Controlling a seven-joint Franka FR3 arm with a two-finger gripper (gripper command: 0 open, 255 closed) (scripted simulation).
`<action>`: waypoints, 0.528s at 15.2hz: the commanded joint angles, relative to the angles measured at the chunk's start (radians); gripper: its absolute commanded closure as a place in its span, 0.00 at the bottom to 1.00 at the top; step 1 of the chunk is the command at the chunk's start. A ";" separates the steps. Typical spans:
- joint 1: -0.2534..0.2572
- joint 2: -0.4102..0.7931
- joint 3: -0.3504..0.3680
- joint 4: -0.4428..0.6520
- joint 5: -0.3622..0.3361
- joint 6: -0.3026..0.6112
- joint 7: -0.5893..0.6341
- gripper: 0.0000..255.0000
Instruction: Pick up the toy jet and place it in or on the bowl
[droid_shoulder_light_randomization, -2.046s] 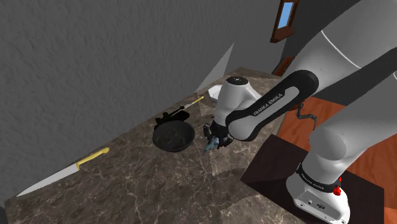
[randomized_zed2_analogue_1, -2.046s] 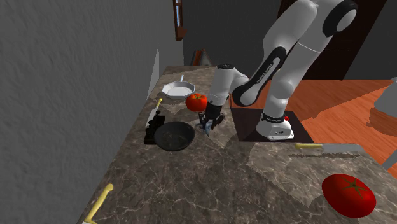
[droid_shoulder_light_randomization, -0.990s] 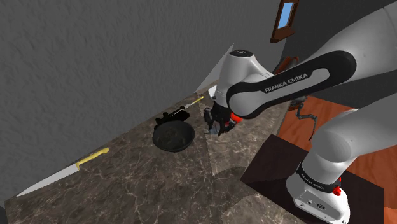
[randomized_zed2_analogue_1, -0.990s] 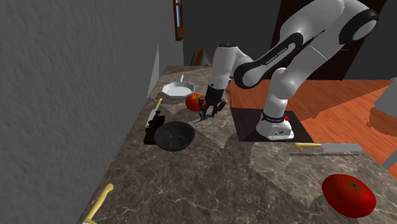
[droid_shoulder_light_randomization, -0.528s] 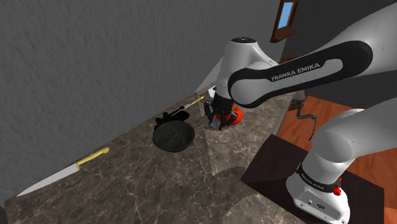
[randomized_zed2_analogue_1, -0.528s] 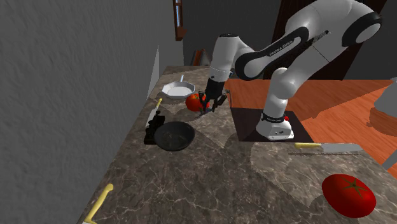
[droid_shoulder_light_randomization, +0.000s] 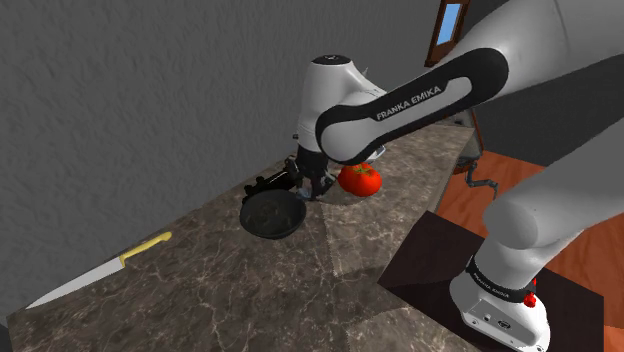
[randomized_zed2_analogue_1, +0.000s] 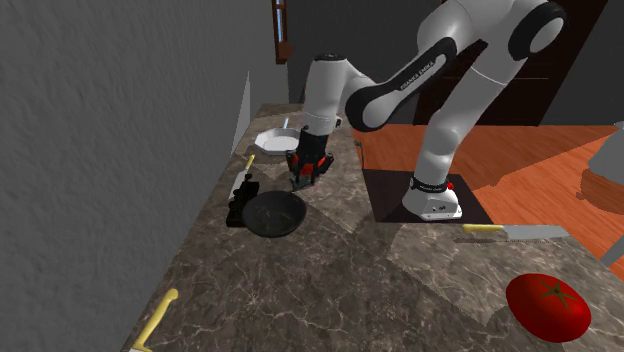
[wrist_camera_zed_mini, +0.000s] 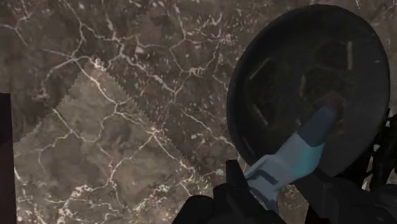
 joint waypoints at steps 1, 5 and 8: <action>-0.069 0.106 0.080 0.083 -0.095 0.015 0.084 1.00; -0.167 0.366 0.220 0.255 -0.407 -0.004 0.327 1.00; -0.116 0.483 0.195 0.319 -0.550 -0.023 0.430 1.00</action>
